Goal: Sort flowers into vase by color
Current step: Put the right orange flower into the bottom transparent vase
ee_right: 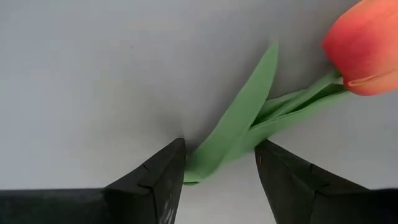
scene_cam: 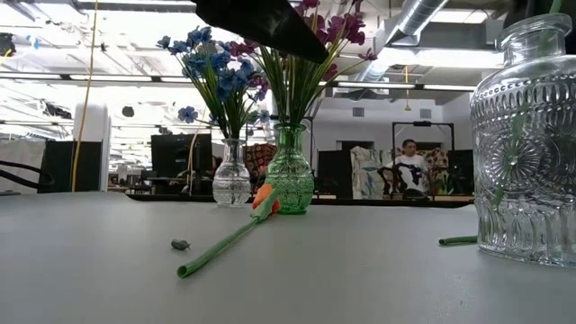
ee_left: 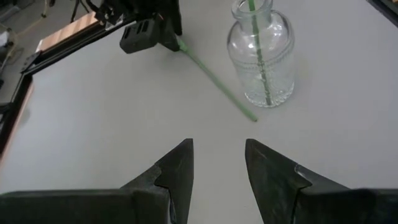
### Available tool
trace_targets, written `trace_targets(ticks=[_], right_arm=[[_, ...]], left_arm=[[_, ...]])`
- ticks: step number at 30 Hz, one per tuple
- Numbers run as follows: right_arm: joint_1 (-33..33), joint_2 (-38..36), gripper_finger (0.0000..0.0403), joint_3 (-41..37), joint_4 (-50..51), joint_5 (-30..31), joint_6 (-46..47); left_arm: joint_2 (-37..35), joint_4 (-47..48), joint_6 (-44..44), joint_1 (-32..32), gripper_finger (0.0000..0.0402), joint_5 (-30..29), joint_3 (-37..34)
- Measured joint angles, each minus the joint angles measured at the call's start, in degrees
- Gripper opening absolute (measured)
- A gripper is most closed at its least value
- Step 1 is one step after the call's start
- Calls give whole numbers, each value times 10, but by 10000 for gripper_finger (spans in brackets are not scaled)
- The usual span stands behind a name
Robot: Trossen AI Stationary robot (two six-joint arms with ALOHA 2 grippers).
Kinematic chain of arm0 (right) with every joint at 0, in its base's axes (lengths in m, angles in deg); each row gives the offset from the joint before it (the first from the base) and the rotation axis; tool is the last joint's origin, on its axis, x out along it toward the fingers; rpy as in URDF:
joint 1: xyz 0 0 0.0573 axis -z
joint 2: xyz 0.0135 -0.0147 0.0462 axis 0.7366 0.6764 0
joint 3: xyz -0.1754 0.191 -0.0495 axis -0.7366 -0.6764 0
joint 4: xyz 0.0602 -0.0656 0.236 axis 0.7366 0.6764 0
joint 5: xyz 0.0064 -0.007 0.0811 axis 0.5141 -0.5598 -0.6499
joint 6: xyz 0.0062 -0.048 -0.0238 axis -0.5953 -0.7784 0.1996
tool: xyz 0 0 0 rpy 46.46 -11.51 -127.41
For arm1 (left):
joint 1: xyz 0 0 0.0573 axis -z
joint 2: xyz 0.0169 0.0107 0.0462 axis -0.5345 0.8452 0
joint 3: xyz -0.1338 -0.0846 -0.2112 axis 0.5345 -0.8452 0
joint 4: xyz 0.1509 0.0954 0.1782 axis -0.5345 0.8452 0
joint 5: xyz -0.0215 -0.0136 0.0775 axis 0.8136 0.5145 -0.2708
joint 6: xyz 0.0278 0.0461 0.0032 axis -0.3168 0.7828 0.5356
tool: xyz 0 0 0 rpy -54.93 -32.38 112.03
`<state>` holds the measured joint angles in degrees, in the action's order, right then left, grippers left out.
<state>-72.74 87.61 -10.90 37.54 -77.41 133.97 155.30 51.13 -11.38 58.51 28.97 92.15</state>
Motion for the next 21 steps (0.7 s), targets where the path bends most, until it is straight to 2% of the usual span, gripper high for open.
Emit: trace_targets(ticks=[6,21], right_arm=[[7,22,199,1,-22,2,2],[42,27,84,0,-32,21,-3]], left_arm=[[0,0,27,0,132,0,0],[0,1,41,-11,132,-1,0]])
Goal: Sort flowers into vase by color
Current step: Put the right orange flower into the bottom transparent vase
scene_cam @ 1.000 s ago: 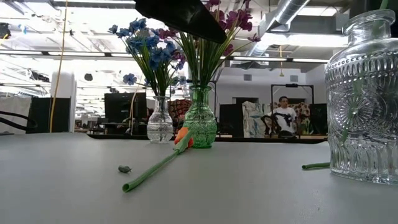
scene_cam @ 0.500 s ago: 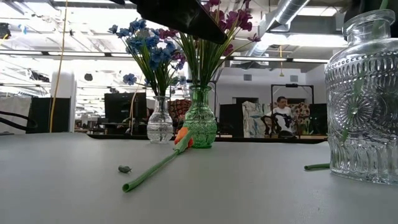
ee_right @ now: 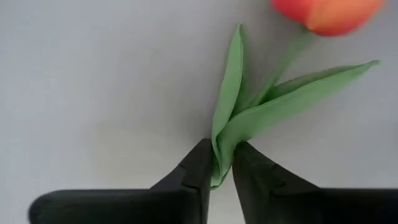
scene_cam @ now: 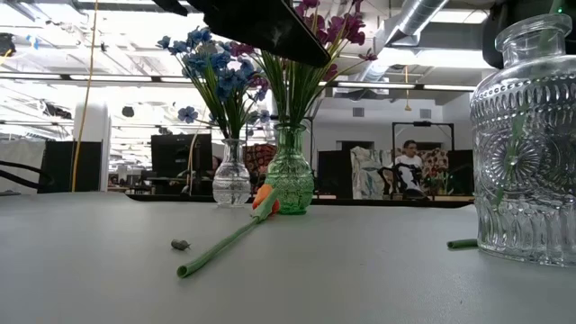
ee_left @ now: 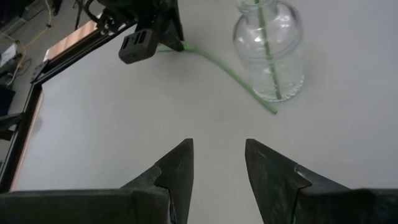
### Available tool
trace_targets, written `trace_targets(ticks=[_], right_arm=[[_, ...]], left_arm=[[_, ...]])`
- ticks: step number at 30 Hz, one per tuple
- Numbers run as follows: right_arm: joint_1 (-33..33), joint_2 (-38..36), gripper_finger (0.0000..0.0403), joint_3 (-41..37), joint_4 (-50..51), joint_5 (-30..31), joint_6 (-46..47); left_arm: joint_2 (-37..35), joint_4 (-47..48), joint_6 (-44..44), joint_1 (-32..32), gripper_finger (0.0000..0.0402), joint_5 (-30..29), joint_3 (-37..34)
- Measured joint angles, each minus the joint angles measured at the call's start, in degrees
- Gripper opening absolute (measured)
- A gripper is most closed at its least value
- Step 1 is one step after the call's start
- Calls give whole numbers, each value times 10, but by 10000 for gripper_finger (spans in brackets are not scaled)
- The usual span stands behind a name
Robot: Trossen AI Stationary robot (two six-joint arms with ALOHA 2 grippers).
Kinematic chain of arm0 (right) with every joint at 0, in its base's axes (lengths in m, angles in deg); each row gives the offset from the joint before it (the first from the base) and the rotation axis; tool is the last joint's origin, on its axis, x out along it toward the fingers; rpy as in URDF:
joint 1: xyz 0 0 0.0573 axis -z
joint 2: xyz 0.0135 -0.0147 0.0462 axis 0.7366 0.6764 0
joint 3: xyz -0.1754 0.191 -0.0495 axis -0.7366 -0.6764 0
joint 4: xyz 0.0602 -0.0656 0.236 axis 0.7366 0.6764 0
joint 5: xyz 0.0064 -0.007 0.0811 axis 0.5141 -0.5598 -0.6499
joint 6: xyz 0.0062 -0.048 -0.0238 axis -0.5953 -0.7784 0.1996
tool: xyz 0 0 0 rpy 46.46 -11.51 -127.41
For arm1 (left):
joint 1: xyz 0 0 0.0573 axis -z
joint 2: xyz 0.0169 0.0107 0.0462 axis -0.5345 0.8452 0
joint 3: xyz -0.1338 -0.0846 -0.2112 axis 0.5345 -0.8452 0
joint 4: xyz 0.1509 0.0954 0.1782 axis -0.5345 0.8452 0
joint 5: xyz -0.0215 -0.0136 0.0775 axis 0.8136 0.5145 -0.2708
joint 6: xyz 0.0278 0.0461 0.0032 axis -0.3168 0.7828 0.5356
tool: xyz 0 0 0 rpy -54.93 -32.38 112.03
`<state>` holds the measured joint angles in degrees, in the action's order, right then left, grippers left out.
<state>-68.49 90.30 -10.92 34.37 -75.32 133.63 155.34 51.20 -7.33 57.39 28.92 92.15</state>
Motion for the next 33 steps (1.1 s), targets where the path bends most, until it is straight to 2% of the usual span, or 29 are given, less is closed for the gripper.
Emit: trace_targets(ticks=[8,19,24,29,33], right_arm=[[2,0,56,0,7,5,-1],[2,-15,51,-1,26,18,-15],[3,-53,51,-5,55,94,-25],[3,-107,51,-4,87,127,-47],[3,-148,51,-3,96,163,-48]], left_arm=[[-7,4,0,-13,132,0,0],[-80,40,-1,-15,132,0,-12],[-171,-34,-11,-23,132,2,-121],[-281,-116,-61,-30,132,1,-251],[-348,-166,-96,-30,132,2,-322]])
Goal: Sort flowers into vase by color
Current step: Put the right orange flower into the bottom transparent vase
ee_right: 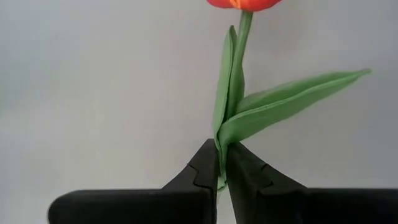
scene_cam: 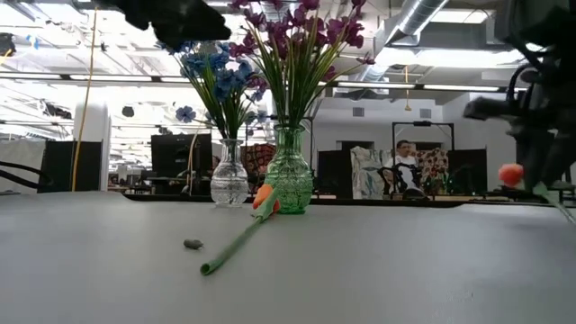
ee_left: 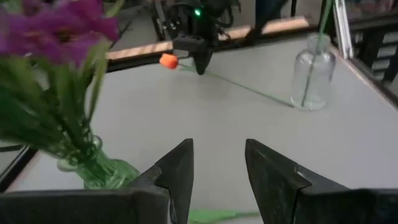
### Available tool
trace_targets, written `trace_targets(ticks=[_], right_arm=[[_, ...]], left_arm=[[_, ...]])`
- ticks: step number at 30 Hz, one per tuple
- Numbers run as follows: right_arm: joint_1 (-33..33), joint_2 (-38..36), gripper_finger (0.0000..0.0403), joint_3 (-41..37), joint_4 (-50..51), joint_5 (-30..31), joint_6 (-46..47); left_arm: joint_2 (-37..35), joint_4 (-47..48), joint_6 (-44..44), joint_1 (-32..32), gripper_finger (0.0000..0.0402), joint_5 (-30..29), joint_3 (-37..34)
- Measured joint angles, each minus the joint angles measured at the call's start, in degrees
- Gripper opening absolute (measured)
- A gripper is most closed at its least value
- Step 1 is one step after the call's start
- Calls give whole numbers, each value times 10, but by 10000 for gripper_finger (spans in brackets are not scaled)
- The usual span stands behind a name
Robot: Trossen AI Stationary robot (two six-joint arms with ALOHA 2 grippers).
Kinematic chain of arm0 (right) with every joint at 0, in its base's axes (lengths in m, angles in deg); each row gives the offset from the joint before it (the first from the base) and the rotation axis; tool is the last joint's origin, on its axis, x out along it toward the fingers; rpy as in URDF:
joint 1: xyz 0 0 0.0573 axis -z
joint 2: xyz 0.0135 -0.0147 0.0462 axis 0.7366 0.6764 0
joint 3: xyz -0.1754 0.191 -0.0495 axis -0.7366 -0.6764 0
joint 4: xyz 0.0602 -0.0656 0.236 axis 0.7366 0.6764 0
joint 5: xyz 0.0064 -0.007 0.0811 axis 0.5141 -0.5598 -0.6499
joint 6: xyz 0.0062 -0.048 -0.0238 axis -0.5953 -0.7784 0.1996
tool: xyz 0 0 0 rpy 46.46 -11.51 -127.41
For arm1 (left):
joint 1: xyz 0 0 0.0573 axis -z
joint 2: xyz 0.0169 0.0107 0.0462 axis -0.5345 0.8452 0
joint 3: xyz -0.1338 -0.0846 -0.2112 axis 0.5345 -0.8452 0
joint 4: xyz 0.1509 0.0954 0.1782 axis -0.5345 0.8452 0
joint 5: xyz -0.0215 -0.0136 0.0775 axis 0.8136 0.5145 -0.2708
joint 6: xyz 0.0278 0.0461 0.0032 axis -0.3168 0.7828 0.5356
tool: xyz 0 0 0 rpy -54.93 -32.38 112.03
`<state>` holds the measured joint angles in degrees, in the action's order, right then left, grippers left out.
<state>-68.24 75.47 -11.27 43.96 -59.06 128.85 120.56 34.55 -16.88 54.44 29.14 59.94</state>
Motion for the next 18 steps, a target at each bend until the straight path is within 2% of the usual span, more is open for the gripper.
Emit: trace_targets(ticks=[6,14,18], right_arm=[[0,-45,51,1,3,45,0],[3,-53,51,2,6,108,0],[9,-59,51,4,6,146,-30]], left_arm=[[-42,-18,-40,0,132,-2,-45],[-25,-17,-53,0,132,-2,-45],[-17,-18,-56,0,132,8,-44]])
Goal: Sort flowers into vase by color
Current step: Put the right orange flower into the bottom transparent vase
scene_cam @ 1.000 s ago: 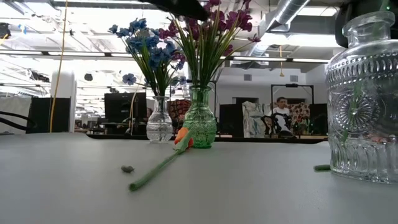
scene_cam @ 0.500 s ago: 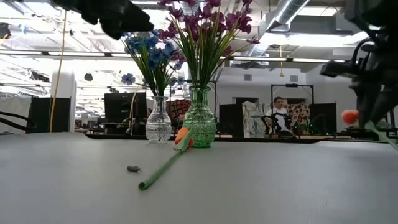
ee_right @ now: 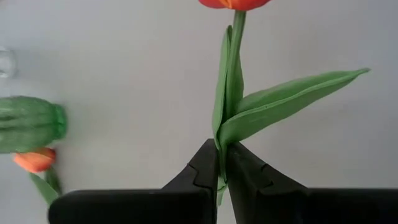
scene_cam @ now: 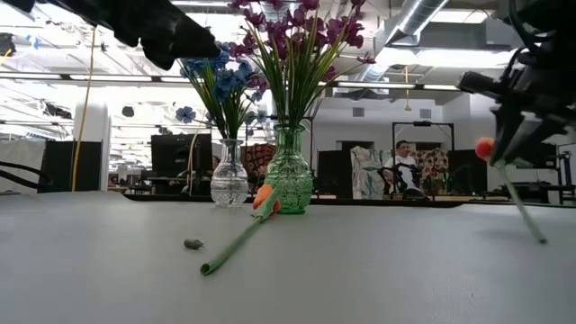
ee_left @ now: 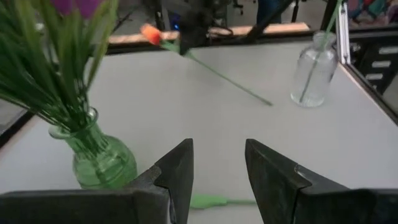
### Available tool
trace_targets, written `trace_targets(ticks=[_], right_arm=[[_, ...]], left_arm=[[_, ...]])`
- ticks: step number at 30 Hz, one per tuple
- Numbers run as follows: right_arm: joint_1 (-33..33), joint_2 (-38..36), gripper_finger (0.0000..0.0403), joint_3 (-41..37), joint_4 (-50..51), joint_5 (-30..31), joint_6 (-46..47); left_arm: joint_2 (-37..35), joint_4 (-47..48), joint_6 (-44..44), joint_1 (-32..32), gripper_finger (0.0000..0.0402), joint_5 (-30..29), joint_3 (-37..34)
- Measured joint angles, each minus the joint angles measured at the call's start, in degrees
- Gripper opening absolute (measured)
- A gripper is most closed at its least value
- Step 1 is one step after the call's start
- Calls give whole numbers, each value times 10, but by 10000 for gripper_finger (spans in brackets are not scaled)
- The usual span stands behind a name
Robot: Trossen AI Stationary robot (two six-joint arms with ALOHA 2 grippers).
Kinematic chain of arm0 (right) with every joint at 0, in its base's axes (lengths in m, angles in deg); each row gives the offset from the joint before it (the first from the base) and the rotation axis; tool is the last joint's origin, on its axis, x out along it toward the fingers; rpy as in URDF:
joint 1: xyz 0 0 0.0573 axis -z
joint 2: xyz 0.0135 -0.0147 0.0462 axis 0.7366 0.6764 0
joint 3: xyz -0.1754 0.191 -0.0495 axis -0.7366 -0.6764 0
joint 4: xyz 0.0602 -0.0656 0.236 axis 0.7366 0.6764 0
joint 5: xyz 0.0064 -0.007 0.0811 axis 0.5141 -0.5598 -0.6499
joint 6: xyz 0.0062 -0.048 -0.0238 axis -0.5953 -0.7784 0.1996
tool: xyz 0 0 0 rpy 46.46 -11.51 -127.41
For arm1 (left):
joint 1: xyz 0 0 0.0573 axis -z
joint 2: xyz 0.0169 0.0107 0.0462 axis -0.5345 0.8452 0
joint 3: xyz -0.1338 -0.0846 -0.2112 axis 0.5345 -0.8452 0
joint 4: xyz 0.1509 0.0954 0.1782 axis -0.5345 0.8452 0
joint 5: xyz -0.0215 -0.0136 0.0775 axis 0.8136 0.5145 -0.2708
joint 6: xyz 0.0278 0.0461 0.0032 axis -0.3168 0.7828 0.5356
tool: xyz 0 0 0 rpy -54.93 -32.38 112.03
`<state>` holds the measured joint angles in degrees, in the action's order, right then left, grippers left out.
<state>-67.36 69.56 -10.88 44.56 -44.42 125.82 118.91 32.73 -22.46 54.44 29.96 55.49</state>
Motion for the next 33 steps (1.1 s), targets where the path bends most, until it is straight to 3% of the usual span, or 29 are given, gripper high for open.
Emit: trace_targets(ticks=[11,24,33], right_arm=[[6,-82,51,89,5,114,-310],[2,-113,51,236,-3,124,-609],[-91,-112,51,271,-79,152,-761]], left_arm=[[0,3,3,1,132,35,0],[0,-7,-16,1,132,35,0],[0,-7,-48,1,132,34,0]])
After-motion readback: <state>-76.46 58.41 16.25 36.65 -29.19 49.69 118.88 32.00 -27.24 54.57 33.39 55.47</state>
